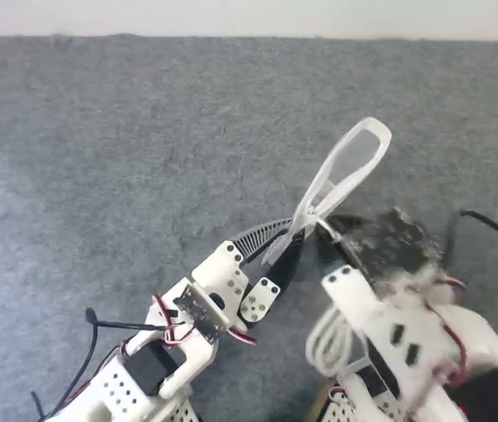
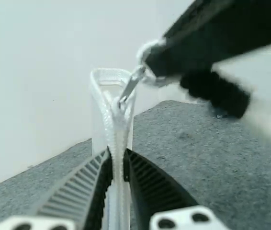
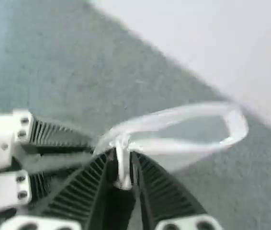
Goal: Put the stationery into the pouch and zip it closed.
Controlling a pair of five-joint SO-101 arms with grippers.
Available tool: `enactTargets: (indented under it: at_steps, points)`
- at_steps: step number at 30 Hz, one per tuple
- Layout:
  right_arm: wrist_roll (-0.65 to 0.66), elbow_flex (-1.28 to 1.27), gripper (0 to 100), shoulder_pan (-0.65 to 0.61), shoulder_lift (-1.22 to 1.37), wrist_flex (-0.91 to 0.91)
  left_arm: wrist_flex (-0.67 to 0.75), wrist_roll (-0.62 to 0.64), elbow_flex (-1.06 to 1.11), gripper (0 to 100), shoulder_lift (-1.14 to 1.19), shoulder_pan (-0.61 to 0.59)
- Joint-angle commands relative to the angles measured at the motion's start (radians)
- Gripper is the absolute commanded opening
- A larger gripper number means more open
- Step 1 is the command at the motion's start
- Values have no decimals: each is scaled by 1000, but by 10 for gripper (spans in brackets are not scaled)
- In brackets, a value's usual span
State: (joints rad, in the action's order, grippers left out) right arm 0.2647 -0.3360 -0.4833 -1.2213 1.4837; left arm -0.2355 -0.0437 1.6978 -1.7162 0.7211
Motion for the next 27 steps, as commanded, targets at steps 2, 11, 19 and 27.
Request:
enactTargets:
  at_steps: [2,11,19,27]
  points:
    - [48,61,8,71,-5,-82,-32,-9,-8,10,-18,-2]
    - [112,23,8,193,42,-163,-34,-41,-8,10,-17,-2]
    - [107,32,8,185,13,-111,-34,-43,-8,10,-15,-2]
    - [107,28,51,193,2,10,-34,-43,-8,11,-20,-3]
